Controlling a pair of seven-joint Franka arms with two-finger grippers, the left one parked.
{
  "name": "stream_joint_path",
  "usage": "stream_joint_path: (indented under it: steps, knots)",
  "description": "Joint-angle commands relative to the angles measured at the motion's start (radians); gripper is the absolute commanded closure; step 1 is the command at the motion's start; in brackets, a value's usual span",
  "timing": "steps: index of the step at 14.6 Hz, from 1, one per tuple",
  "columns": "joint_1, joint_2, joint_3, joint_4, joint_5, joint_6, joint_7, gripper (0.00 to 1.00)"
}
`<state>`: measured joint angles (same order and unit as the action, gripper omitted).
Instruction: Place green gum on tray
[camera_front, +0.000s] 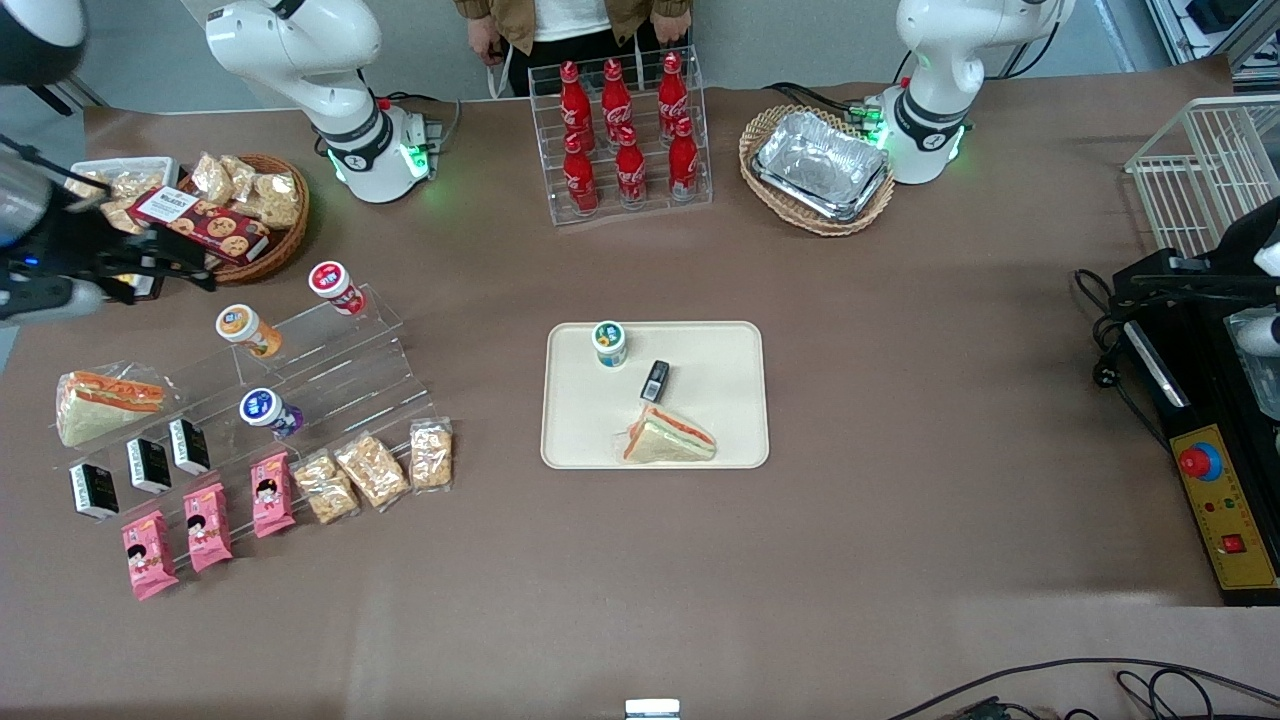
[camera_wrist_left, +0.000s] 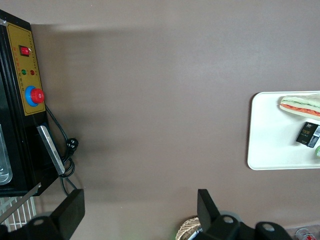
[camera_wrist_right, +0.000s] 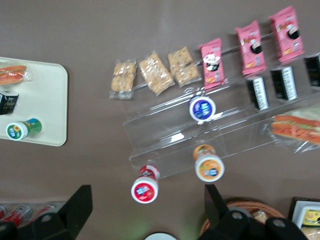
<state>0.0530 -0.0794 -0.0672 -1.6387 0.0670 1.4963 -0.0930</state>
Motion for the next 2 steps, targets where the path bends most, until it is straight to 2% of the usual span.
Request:
stream_joint_path:
  steps: [1, 2]
  knots:
    - [-0.002, 0.029, -0.026, 0.071, -0.012, -0.036, -0.040, 0.00]
    - [-0.002, 0.030, -0.026, 0.071, -0.010, -0.036, -0.039, 0.00]
